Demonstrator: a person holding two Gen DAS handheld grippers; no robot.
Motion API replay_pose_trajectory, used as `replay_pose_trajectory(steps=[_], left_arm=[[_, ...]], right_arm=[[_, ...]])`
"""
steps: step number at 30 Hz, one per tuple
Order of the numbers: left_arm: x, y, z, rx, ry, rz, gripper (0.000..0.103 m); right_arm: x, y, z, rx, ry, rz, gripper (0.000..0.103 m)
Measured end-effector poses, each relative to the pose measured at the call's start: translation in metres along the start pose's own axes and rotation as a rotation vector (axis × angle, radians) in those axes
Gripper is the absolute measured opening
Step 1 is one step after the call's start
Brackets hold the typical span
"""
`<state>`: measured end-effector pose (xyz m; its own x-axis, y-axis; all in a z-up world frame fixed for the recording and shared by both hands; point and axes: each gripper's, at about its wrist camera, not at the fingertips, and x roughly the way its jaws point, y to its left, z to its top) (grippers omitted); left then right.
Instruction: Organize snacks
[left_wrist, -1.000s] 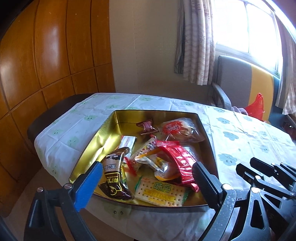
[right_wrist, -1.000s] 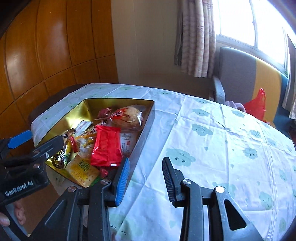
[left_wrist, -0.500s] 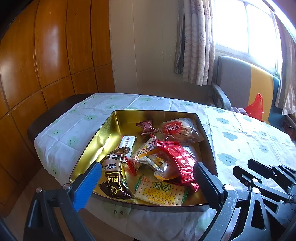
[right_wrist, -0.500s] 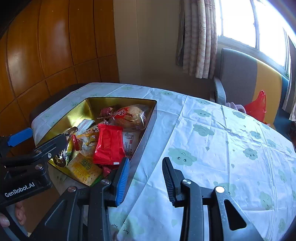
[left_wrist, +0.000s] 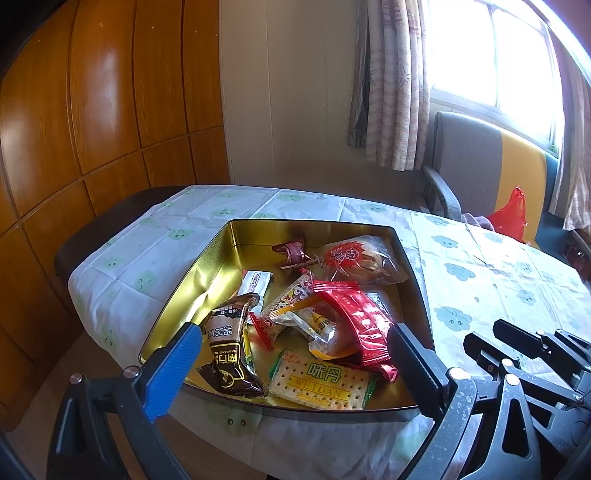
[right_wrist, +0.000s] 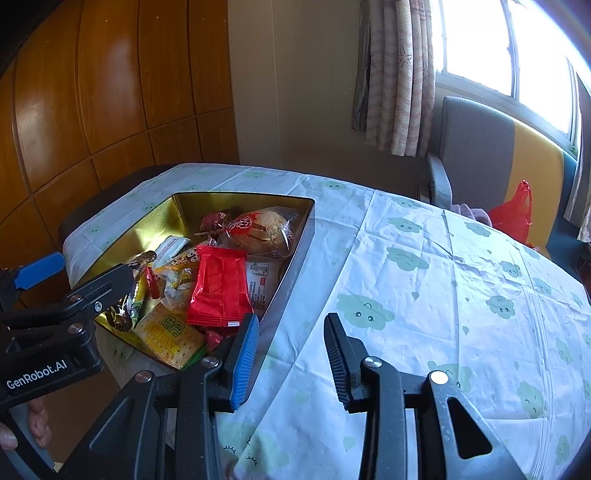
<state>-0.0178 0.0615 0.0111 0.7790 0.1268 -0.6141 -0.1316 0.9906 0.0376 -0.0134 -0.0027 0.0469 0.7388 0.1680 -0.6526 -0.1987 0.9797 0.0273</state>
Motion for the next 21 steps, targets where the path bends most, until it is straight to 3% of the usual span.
replay_pose_trajectory(steps=[21], left_arm=[[-0.0030, 0.0004, 0.0028, 0.005, -0.017, 0.005, 0.101]], right_arm=[[-0.0014, -0.0017, 0.0010, -0.001, -0.005, 0.000, 0.037]])
